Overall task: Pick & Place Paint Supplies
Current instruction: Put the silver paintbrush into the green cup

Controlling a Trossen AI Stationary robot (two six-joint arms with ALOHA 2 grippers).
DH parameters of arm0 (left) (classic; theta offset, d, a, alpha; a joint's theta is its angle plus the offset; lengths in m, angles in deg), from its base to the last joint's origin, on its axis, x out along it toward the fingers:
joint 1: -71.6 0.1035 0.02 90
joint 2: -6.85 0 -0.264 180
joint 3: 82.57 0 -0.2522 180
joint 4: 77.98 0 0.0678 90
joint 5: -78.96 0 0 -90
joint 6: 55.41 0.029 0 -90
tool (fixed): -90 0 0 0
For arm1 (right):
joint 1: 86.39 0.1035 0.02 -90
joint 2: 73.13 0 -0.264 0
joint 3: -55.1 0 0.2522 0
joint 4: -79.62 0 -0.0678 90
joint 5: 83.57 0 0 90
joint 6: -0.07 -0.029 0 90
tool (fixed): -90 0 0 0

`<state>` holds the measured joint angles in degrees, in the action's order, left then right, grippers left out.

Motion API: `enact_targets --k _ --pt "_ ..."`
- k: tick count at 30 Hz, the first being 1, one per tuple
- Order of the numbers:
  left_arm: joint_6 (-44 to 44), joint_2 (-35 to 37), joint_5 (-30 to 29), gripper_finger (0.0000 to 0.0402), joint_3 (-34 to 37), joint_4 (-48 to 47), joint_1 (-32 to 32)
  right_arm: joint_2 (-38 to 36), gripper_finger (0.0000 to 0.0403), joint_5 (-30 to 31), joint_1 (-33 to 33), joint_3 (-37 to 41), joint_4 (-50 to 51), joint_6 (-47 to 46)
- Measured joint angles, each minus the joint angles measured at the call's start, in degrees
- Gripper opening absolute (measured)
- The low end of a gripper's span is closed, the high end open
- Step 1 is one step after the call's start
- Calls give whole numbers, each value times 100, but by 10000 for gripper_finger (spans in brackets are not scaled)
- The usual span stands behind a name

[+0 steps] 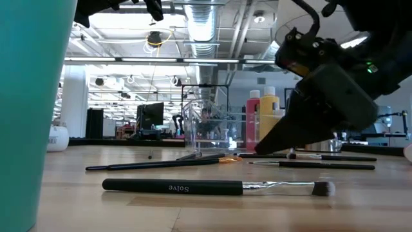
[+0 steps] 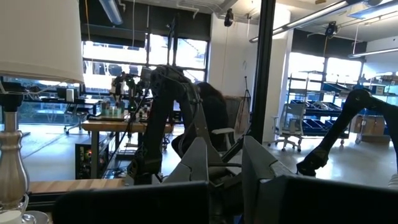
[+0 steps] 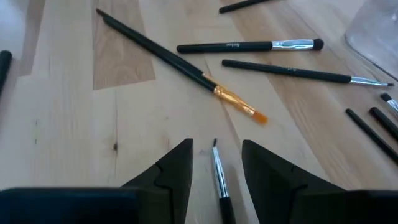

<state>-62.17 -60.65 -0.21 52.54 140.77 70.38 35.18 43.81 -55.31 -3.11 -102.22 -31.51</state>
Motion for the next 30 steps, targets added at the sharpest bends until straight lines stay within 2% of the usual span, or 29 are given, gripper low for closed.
enact_targets --k 15,24,30 --pt "2 0 0 1 0 2 0 15 131 -1 -52 88 -42 -57" --pt "2 0 0 1 -1 2 0 525 131 32 -46 77 -693 -89" --pt "2 0 0 1 0 4 0 531 131 -29 -47 71 -662 -164"
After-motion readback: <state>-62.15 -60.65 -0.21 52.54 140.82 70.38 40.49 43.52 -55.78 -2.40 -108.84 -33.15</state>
